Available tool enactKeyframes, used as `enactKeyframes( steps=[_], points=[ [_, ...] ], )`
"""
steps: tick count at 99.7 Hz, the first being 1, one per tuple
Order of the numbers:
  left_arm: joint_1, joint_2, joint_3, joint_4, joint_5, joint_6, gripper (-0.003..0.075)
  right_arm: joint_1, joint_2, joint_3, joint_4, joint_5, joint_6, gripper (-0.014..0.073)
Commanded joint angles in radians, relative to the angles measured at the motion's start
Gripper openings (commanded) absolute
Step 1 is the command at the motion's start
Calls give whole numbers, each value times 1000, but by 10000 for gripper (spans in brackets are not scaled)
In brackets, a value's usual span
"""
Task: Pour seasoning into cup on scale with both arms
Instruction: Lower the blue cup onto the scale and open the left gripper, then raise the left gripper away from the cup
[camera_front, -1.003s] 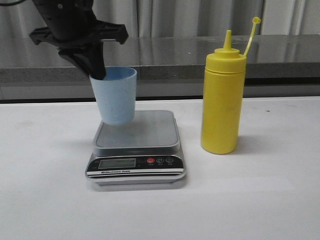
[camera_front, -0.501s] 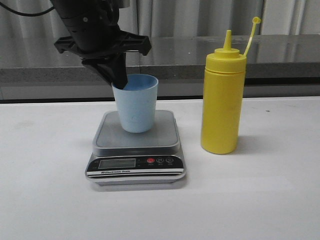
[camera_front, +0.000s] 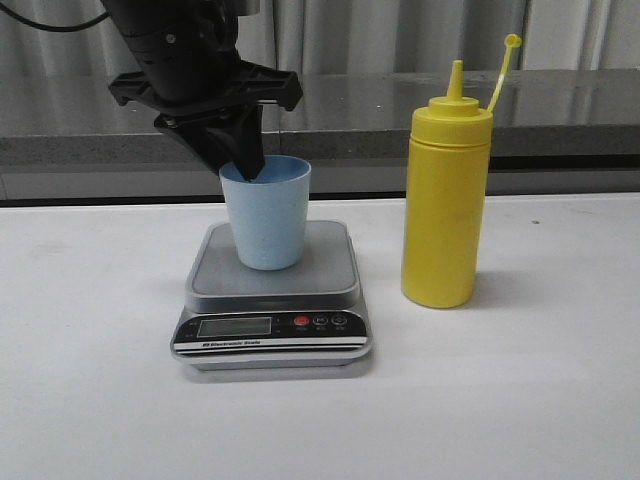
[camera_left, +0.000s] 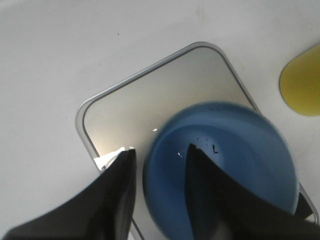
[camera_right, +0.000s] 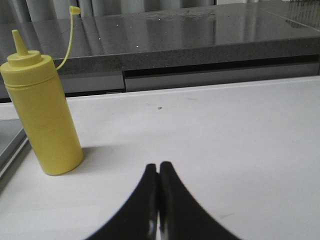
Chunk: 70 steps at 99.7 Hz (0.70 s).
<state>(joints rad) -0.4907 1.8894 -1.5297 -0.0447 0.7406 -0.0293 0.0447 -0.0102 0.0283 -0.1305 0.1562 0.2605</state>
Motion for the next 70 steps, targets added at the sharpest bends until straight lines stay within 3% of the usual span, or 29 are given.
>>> enactKeyframes(
  steps=[1,15,70],
  points=[
    [-5,-66,-33,11,-26,3,238,-4,-23,-16,-11,-75,-9,-69],
    [-5,-88,-33,26,-4,3,232,-4,-23,-16,-11,-75,-9,-69],
    [-4,-265,-28,93,47,1,0,-4,-23,-16,-11,-75,-9,-69]
  ],
)
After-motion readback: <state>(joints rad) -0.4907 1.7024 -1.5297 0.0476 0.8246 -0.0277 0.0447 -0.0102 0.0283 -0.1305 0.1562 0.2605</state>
